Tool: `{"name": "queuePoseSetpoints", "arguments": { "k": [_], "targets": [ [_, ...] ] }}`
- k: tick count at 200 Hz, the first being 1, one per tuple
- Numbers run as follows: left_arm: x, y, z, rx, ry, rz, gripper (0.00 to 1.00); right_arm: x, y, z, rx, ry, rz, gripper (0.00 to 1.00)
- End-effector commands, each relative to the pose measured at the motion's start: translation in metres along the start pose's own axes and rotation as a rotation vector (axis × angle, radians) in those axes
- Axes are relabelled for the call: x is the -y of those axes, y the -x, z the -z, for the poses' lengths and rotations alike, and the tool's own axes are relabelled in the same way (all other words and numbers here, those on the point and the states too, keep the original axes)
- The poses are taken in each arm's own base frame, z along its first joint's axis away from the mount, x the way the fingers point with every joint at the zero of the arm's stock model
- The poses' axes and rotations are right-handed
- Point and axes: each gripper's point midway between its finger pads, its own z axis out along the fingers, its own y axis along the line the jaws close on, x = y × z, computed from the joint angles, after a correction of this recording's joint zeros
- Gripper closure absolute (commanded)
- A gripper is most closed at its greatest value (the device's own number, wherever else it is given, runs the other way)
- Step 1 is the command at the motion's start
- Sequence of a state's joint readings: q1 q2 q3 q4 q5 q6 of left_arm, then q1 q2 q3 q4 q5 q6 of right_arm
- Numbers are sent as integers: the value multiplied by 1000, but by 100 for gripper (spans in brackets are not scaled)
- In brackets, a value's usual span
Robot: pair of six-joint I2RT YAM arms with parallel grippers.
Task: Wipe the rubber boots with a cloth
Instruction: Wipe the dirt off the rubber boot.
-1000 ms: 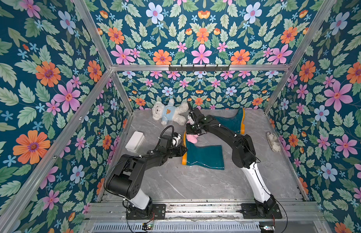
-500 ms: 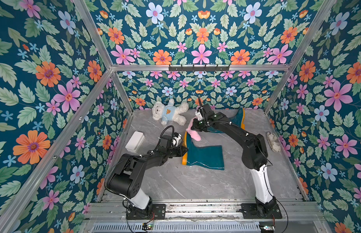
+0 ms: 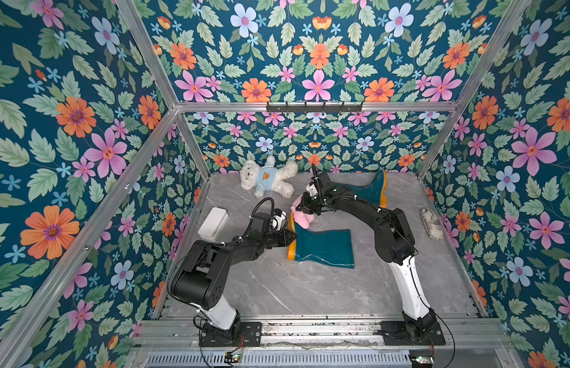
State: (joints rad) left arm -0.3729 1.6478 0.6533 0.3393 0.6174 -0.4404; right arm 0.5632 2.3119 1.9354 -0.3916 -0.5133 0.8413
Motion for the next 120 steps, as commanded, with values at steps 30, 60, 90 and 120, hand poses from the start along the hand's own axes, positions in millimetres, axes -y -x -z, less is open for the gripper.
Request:
{"name": "queuePoseSetpoints", "arguments": {
  "k": [30,60,90,120],
  "targets": [
    [-47,-46,3,-142,196,112,77,35,-48,2,-153,-74,-78,100],
    [-48,-46,4,-138,194,116,77,60,-59,18,-210,-156,-88,100],
    [-50,-46,3,-137,194,123,76,79,-60,44,-259,-264,-61,100],
    [-51,-46,3,-134,191,127,76,109,-63,78,-302,-395,-45,100]
  ]
}}
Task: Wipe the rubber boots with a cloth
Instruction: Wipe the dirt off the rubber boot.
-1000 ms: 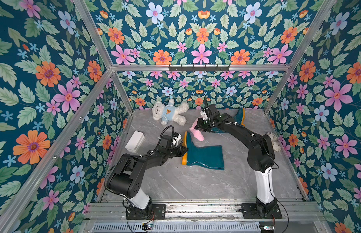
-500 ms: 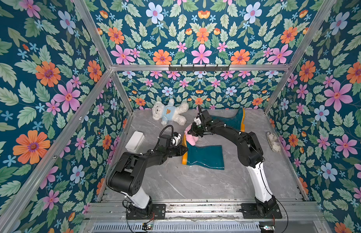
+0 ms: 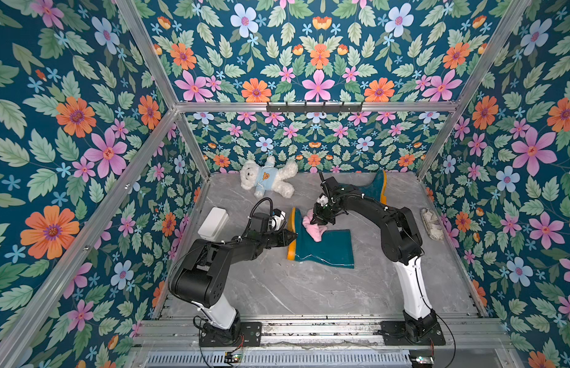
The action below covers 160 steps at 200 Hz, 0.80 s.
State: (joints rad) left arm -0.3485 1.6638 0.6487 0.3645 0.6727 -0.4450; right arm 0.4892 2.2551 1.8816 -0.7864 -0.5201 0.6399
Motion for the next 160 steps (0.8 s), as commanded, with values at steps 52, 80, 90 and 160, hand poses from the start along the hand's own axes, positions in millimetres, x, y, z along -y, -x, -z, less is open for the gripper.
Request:
{"name": "queuePoseSetpoints", "arguments": {
  "k": [52,80,90,160],
  "targets": [
    [-50,-45,3,-123,219,118,76,119,-38,72,-81,-394,-20,100],
    [-50,-46,4,-122,217,120,76,153,-39,99,-46,-465,-59,100],
    [-49,-45,3,-120,213,119,76,160,-38,107,-24,-464,-76,100],
    [-49,-43,3,-110,211,109,76,-18,21,86,208,-236,181,100]
  ]
}}
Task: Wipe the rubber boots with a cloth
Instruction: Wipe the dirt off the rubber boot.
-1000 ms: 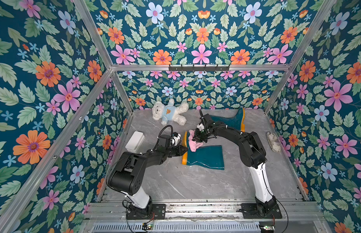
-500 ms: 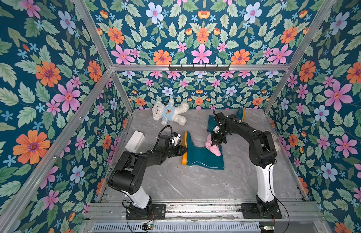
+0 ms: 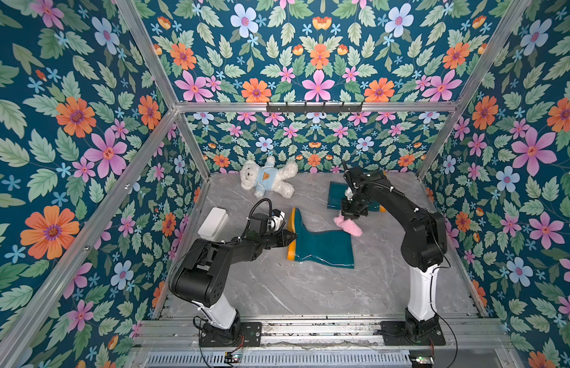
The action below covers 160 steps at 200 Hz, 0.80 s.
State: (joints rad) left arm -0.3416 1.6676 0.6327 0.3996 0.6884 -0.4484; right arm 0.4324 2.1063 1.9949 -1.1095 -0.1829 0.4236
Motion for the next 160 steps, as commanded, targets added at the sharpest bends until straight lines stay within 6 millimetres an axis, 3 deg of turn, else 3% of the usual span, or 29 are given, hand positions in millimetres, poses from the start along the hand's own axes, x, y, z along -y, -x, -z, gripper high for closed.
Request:
{"name": "queuePoseSetpoints", "arguments": {
  "k": [1,14,35,67,106,160],
  "targets": [
    [-49,-43,4,-119,229,111,76,-59,21,-3,70,87,26,100],
    [-49,-42,4,-119,232,110,76,-90,33,-10,101,127,53,100],
    [-50,-43,3,-123,234,112,76,-123,38,-34,78,181,66,100],
    [-51,-43,3,-124,235,114,76,-152,10,-63,7,194,121,100],
    [-51,-44,3,-125,235,115,76,-158,-48,-69,-84,172,183,100],
    [-52,-43,4,-121,239,119,76,-146,-118,-64,-170,137,200,100]
  ]
}}
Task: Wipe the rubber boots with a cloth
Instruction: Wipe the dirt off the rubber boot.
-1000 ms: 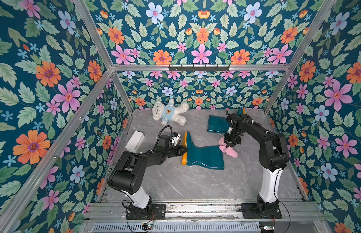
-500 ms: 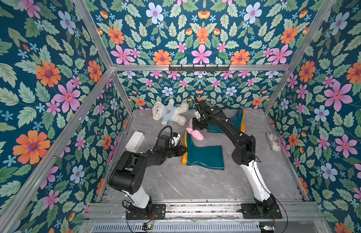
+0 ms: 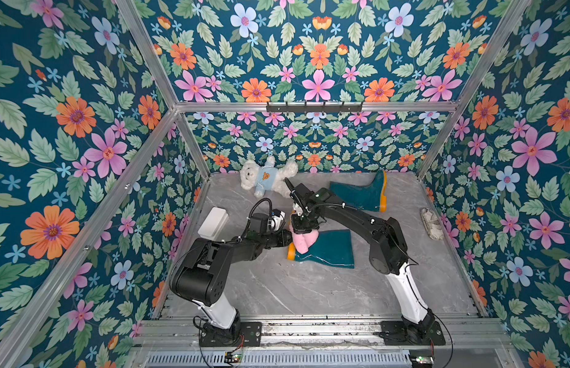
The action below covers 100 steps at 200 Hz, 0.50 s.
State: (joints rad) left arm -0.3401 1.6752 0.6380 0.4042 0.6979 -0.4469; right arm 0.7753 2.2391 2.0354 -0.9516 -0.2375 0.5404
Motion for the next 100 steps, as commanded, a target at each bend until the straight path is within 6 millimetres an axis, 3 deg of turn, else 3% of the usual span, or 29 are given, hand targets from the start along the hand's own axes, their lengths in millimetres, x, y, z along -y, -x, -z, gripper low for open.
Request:
{"name": "queuePoseSetpoints", "arguments": {
  "k": [1,60,84,100],
  "targets": [
    [-52,-44,5,-120,248,121,76,-6,-38,0,-91,19,-23,100],
    [-54,-43,6,-116,251,126,76,-9,-117,-28,-230,2,-32,100],
    [-54,-43,6,-116,250,126,76,-4,-127,-26,-230,4,-51,100],
    [-54,-44,6,-118,251,129,76,6,-125,-12,-202,-20,-52,100]
  ]
}}
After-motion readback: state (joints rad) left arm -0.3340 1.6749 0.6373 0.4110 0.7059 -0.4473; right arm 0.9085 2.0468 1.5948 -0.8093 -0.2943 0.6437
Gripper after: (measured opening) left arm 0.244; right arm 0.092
